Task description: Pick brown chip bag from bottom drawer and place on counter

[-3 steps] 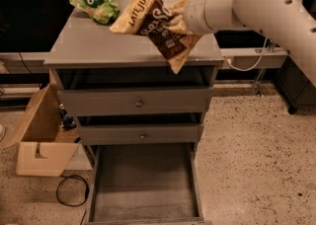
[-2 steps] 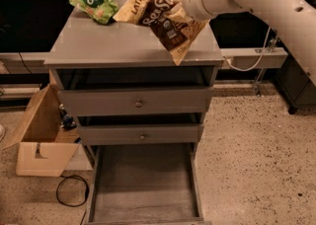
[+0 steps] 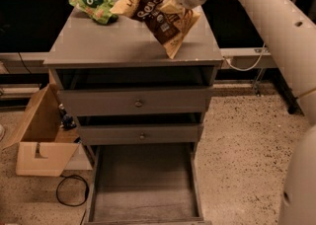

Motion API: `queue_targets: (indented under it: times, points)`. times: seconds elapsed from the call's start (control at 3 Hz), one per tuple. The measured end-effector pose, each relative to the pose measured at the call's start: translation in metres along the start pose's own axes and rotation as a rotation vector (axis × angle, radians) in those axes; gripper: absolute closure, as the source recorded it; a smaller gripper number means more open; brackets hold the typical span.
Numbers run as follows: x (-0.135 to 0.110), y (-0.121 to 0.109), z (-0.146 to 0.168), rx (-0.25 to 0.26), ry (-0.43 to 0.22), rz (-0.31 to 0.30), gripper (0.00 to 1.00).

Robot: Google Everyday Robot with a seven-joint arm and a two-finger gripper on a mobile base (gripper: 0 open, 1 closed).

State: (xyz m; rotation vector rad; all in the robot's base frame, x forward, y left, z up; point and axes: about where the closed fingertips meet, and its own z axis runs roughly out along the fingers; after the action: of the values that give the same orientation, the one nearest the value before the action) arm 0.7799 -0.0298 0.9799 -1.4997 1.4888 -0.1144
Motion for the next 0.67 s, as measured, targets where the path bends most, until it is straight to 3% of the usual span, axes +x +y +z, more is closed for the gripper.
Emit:
queue_targets:
  times: [0.67]
  points:
    - [0.005, -0.004, 0.03, -0.069, 0.0, 0.031, 0.38]
